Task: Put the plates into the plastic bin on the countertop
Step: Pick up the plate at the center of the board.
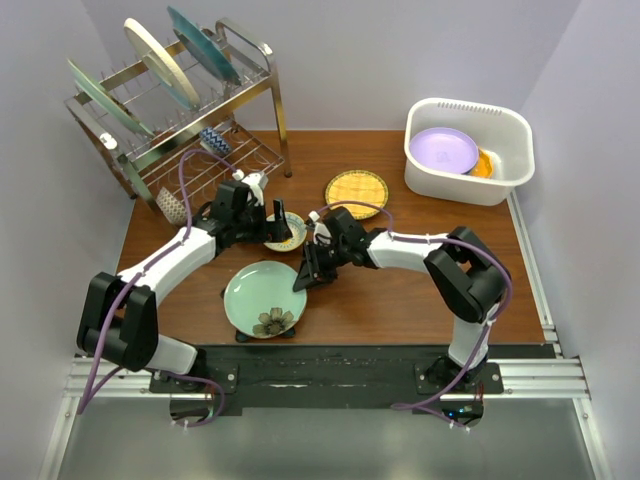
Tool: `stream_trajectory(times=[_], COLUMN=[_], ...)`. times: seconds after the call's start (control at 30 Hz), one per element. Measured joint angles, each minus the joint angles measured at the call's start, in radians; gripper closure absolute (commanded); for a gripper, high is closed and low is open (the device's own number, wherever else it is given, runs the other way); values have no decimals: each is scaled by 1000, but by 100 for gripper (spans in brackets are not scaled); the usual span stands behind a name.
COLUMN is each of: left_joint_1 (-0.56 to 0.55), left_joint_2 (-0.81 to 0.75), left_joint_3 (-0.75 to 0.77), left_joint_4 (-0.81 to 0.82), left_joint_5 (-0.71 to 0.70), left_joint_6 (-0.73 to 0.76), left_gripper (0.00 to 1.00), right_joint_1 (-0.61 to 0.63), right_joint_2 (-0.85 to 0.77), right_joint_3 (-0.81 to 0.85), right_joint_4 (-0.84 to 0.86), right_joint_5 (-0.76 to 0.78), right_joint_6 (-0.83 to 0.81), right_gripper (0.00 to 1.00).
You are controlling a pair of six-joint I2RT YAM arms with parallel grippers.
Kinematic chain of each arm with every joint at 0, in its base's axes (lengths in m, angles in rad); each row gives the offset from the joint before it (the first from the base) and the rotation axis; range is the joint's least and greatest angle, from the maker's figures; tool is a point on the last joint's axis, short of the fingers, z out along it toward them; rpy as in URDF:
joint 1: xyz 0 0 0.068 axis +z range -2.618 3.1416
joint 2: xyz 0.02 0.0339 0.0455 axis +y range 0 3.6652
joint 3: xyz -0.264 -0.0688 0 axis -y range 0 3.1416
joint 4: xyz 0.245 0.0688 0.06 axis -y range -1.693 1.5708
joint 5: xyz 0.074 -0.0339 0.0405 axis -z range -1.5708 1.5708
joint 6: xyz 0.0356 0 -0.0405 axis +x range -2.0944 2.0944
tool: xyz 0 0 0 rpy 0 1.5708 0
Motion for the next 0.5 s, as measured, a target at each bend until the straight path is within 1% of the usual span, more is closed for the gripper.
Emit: stream_trajectory(times=[0.2, 0.27, 0.3, 0.33, 0.4, 0.43, 0.5], left_joint_1=[1, 1, 1, 1, 1, 1, 1], left_joint_2=[0, 0, 0, 0, 0, 0, 0], left_joint_3=[0, 0, 0, 0, 0, -1, -2], left_joint_4=[0, 0, 0, 0, 0, 0, 0], left_joint_5=[0, 0, 0, 0, 0, 0, 0], left_joint_6=[13, 14, 14, 15, 15, 15, 15], left_gripper=[2, 2, 2, 2, 2, 2, 2], right_joint_1=[0, 0, 0, 0, 0, 0, 1], right_joint_2=[10, 18, 21, 23, 23, 23, 23], right_joint_3=[0, 0, 0, 0, 0, 0, 0], right_joint_4=[13, 24, 25, 25, 27, 28, 27], right_joint_5=[-3, -9, -11, -15, -24, -26, -27], right_joint_6=[8, 12, 15, 16, 19, 19, 19], right_gripper=[68, 71, 72, 78, 82, 86, 89])
